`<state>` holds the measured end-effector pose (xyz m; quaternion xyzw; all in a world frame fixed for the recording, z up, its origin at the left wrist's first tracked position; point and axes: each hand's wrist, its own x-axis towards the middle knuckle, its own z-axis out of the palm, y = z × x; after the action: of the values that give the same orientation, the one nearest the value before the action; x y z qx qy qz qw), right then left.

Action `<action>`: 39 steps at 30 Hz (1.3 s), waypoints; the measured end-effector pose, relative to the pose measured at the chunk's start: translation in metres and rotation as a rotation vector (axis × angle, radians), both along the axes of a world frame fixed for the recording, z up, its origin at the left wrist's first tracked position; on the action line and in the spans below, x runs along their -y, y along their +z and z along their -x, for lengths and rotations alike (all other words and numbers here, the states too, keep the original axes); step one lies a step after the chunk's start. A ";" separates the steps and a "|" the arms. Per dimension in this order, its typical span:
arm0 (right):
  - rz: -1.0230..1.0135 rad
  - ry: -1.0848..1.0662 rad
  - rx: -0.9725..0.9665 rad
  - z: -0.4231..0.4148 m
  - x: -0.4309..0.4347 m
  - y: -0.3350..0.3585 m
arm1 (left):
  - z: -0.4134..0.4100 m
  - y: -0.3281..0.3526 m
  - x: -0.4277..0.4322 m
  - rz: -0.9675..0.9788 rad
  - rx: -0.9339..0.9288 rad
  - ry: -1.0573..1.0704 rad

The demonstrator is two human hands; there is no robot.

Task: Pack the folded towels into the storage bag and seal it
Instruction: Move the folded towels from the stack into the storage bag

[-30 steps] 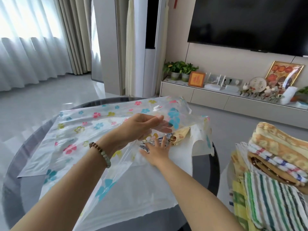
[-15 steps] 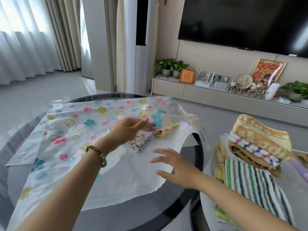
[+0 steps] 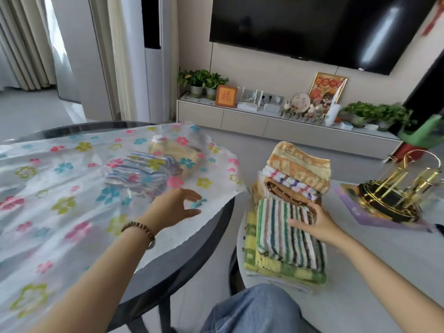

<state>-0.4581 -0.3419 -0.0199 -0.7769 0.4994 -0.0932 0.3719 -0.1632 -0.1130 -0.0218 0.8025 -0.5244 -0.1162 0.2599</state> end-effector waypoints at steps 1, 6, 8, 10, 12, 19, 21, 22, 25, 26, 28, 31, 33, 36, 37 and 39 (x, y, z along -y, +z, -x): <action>-0.063 -0.033 0.035 0.005 0.001 -0.003 | 0.014 -0.002 0.011 -0.004 0.029 -0.002; -0.251 -0.169 0.163 0.015 0.005 -0.016 | 0.095 -0.007 0.074 0.020 -0.182 -0.094; -0.238 -0.179 0.230 0.015 0.006 -0.021 | 0.122 -0.013 0.096 -0.122 -0.269 -0.146; -0.245 -0.195 0.300 0.013 0.004 -0.023 | 0.140 -0.018 0.109 -0.215 -0.368 -0.157; -0.308 -0.235 0.361 0.014 0.005 -0.023 | 0.147 -0.020 0.116 -0.179 -0.509 -0.087; -0.392 0.009 0.352 0.011 -0.011 -0.001 | 0.128 -0.023 0.101 -0.021 -0.727 -0.075; -0.452 0.113 0.388 0.000 -0.017 0.004 | 0.113 -0.017 0.084 0.097 -0.750 -0.063; -0.511 0.148 0.386 -0.007 -0.023 0.008 | 0.105 -0.012 0.074 0.136 -0.773 -0.068; -0.655 0.224 0.419 -0.036 -0.039 0.006 | 0.071 0.001 0.044 0.207 -0.781 -0.094; -0.693 0.227 0.460 -0.047 -0.047 0.005 | 0.058 0.004 0.033 0.209 -0.744 -0.075; -0.745 0.224 0.536 -0.069 -0.060 0.000 | 0.029 0.003 0.009 0.220 -0.683 0.009; -0.794 0.223 0.586 -0.097 -0.075 -0.012 | -0.010 -0.011 -0.041 0.138 -0.353 0.109; -0.816 0.225 0.595 -0.110 -0.082 -0.019 | -0.027 -0.027 -0.078 -0.048 -0.118 0.114; -0.841 0.242 0.590 -0.119 -0.088 -0.028 | -0.037 -0.055 -0.115 -0.245 0.037 0.048; -0.848 0.250 0.589 -0.120 -0.089 -0.031 | -0.036 -0.063 -0.121 -0.266 0.047 0.032; -0.855 0.254 0.585 -0.121 -0.091 -0.036 | -0.033 -0.074 -0.127 -0.242 0.058 0.024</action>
<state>-0.3373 -0.2508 -0.0554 -0.5518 0.2703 -0.0483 0.7875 -0.1298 0.0145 -0.0961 0.8371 -0.5044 -0.1521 0.1472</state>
